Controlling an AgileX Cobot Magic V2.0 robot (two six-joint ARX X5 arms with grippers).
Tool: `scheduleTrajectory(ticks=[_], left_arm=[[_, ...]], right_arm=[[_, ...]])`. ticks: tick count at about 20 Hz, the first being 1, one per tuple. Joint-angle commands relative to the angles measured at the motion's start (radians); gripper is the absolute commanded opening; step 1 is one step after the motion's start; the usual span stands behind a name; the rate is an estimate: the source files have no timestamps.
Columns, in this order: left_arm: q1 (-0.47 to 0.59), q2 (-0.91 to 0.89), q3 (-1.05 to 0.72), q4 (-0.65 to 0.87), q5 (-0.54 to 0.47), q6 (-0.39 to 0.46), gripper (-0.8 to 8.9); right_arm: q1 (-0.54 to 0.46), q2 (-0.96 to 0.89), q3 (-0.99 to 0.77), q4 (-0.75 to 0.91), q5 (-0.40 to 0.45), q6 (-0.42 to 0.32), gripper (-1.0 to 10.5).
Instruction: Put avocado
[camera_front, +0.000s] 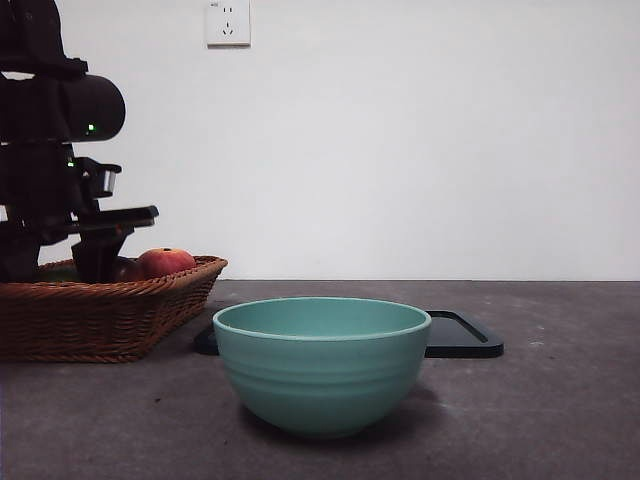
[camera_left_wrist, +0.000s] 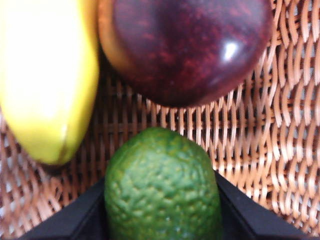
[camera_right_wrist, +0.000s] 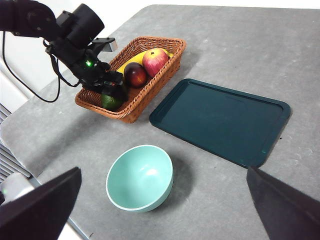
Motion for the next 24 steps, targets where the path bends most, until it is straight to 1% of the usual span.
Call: scheduleTrajectory(ticks=[1,3,6,10,12,17,20,24], left_arm=[[-0.005,-0.079,0.019,-0.010,0.000,0.003,1.51],[-0.022,-0.154,0.019,-0.054,0.008,0.000,1.51],[-0.068,-0.257,0.019,-0.137,0.092,-0.004,1.51],[-0.193,-0.322,0.019,-0.194,0.180,-0.020,1.51],[-0.277,-0.323,0.019,-0.194,0.184,-0.048,1.51],[-0.475,-0.306,0.019,-0.141,0.181,-0.079,1.50],[-0.560,-0.272,0.019,-0.112,0.175,-0.084,1.49],[-0.636,-0.185,0.019,-0.088,0.171,-0.084,1.49]], right_arm=[[0.005,0.002,0.016,0.008,-0.003,-0.008,6.2],[0.005,0.002,0.016,0.009,-0.003,-0.008,6.2],[0.005,0.002,0.016,0.009,-0.003,-0.008,6.2],[0.005,0.002,0.016,0.021,-0.003,-0.008,6.2],[0.005,0.002,0.016,0.038,-0.003,-0.008,6.2],[0.004,0.002,0.016,0.043,-0.003,-0.007,6.2],[0.004,0.002,0.016,0.043,-0.002,-0.007,6.2],[0.005,0.002,0.016,0.043,-0.003,-0.007,6.2]])
